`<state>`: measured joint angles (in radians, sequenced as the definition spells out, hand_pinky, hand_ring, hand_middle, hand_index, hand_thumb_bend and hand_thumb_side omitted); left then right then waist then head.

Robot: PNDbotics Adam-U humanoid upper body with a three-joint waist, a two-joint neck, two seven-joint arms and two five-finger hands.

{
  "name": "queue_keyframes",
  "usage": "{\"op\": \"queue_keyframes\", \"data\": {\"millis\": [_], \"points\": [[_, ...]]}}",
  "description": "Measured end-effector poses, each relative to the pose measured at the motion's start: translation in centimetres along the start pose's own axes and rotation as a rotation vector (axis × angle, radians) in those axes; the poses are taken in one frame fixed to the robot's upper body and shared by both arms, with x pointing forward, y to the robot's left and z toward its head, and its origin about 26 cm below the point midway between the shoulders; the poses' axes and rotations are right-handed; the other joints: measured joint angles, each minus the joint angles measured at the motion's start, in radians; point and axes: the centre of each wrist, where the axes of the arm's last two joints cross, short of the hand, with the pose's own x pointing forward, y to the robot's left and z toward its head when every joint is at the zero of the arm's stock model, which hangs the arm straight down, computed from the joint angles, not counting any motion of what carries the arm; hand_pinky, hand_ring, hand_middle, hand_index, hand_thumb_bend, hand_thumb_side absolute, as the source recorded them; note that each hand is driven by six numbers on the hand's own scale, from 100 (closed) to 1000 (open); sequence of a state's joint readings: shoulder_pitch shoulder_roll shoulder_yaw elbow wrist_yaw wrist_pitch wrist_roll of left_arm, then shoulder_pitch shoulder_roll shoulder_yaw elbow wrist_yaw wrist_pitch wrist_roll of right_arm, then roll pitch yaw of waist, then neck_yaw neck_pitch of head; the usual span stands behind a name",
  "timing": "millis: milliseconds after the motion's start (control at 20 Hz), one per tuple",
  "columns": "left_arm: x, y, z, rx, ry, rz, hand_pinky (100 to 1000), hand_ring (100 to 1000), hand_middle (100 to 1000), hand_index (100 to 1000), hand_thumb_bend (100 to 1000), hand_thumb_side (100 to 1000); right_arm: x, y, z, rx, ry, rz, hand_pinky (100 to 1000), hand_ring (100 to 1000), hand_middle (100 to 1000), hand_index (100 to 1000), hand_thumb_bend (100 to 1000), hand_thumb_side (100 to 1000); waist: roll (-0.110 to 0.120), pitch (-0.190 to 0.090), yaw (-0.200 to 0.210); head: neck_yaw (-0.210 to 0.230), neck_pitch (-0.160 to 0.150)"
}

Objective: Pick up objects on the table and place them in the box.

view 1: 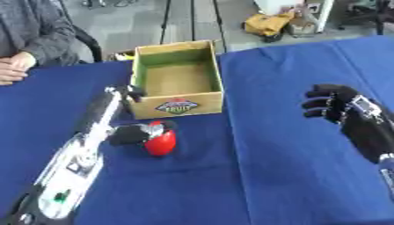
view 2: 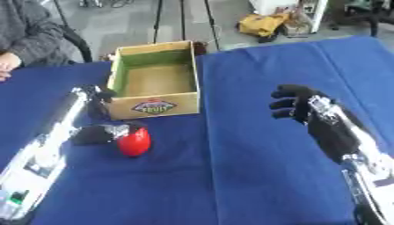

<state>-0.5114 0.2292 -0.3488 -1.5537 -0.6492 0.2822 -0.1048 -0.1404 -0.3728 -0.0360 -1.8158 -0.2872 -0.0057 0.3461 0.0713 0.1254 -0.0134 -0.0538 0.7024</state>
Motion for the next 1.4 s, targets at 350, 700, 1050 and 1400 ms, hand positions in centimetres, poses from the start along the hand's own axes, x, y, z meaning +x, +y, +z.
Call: {"op": "queue_keyframes", "data": {"millis": [350, 700, 1050, 1400], "points": [[-0.1, -1.5, -1.2, -0.128, 0.013, -0.064, 465, 530, 605, 744, 785, 460, 0.0, 0.1, 0.0, 0.001, 0.000, -0.005, 730, 747, 745, 837, 112, 799, 0.001, -0.002, -0.004, 0.002, 0.000], [-1.0, -3.3, -1.8, -0.206, 0.044, -0.083, 492, 540, 611, 747, 757, 449, -0.1, 0.1, 0.0, 0.001, -0.002, -0.007, 730, 747, 745, 837, 112, 800, 0.001, -0.003, -0.006, 0.003, 0.000], [-1.7, -4.3, -2.1, -0.218, 0.076, -0.127, 524, 547, 614, 748, 748, 453, -0.1, 0.1, 0.0, 0.002, -0.002, -0.007, 730, 747, 745, 837, 113, 801, 0.000, -0.003, -0.006, 0.003, 0.000], [-2.0, -4.4, -2.1, -0.198, 0.096, -0.170, 514, 550, 617, 751, 687, 444, -0.1, 0.2, 0.0, 0.003, 0.000, -0.008, 730, 746, 744, 838, 114, 801, 0.000, -0.003, -0.006, 0.003, 0.000]]}}
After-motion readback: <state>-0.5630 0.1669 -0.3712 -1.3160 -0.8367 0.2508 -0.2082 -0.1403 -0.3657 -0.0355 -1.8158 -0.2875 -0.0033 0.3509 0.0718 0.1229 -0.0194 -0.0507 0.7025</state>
